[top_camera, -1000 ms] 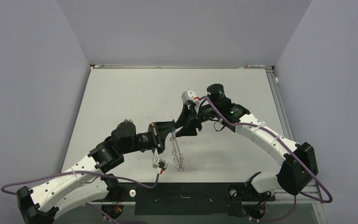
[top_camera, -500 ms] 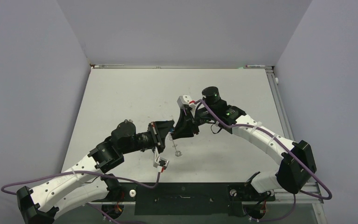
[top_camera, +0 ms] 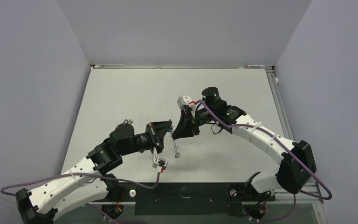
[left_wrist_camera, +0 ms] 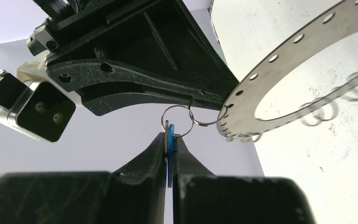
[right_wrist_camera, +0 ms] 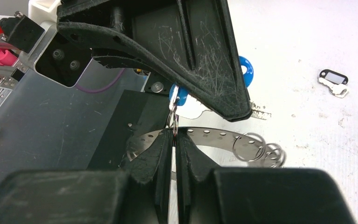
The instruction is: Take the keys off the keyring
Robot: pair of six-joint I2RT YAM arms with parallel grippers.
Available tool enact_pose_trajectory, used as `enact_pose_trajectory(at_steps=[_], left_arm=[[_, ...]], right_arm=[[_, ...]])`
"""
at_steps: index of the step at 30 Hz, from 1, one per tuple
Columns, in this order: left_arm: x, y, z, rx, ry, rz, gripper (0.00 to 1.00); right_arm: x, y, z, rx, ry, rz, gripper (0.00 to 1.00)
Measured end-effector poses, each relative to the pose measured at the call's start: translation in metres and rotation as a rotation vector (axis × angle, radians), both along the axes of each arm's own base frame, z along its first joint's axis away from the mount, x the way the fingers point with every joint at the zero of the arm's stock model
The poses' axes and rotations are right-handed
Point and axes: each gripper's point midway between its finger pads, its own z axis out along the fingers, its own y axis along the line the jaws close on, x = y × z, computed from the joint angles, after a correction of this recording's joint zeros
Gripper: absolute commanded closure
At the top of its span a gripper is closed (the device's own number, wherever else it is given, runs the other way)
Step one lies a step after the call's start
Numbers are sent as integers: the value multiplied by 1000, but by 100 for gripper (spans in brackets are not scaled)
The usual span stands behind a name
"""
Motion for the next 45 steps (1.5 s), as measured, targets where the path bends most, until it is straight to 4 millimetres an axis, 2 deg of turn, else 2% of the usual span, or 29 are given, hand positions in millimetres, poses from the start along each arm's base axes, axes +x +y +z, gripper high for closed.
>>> enact_pose_trajectory(at_steps=[11,20,35,45], left_arm=[[2,7,-7,13,1,33,100],[4,10,-19,36,3,50,100],[9,19,-15,28,-88,98,100],[15,22,-11,41,-155,127,100]], right_arm=[[3,-1,1,-19,43,-27,95],[8,1,11,-6,94,-59,95],[29,4,15,-10,330,-225,95],[35,4,1,-75,418,-309,95]])
